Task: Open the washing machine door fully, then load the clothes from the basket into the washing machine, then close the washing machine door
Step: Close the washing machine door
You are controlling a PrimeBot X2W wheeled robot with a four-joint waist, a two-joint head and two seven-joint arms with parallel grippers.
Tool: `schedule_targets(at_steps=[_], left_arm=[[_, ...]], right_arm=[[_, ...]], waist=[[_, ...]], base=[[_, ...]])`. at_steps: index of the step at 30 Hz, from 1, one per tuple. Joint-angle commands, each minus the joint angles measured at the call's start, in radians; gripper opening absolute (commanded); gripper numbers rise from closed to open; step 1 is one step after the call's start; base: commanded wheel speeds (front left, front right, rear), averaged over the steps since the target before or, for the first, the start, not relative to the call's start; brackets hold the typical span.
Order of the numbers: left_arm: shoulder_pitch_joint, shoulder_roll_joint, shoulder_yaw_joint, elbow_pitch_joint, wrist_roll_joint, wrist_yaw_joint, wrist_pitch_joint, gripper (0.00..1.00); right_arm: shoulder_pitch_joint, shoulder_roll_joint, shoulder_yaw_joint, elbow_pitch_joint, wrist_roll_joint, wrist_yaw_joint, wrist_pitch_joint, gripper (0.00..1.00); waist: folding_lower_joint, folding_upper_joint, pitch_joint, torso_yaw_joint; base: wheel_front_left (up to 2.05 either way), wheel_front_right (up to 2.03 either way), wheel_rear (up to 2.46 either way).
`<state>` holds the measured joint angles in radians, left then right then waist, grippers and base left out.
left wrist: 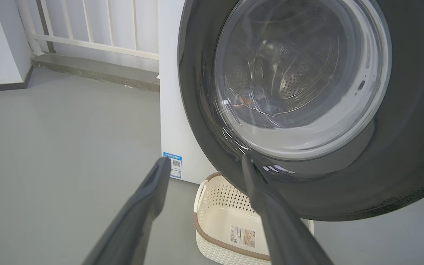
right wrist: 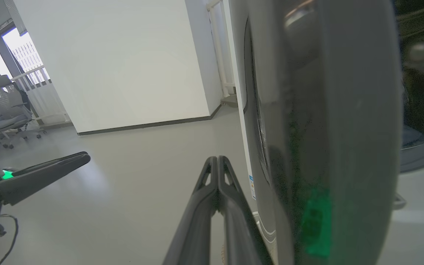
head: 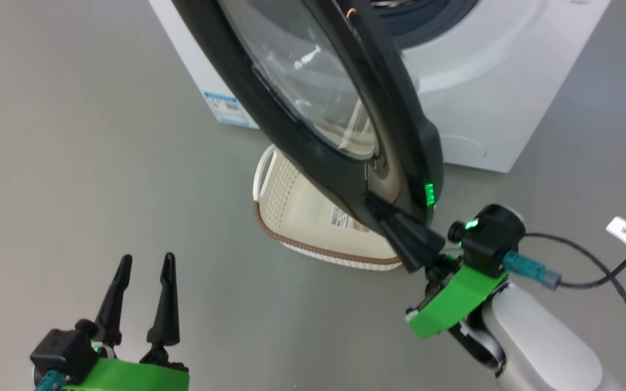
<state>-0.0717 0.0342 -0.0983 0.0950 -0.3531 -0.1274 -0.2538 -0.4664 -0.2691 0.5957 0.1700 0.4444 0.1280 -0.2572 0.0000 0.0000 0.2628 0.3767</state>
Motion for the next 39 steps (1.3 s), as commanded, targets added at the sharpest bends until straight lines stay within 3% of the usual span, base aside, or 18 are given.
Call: schedule_targets(at_steps=[1,15,28,39], left_arm=[[-0.033,0.016,0.028,-0.024,-0.006,0.001,-0.008,1.0],[-0.098,0.016,0.008,-0.031,-0.016,-0.001,-0.008,1.0],[-0.167,0.016,-0.027,-0.035,-0.034,-0.003,-0.008,1.0],[-0.204,0.016,-0.045,-0.039,-0.055,-0.003,-0.008,1.0]], right_arm=[[-0.018,0.026,-0.009,-0.004,0.007,0.003,-0.005,0.0],[-0.137,0.108,-0.287,0.084,-0.083,0.003,-0.005,0.0],[-0.38,0.073,-0.366,0.176,-0.097,0.003,-0.005,0.0],[-0.557,0.083,-0.41,0.246,-0.108,0.003,-0.005,0.0]], waist=[[0.0,0.0,0.047,0.03],[0.0,0.0,0.134,0.005],[0.0,0.0,0.247,-0.012],[0.0,0.0,0.316,-0.015]], base=[[0.0,0.0,0.0],[0.0,0.0,0.0],[0.0,0.0,0.0],[0.0,0.0,0.0]])
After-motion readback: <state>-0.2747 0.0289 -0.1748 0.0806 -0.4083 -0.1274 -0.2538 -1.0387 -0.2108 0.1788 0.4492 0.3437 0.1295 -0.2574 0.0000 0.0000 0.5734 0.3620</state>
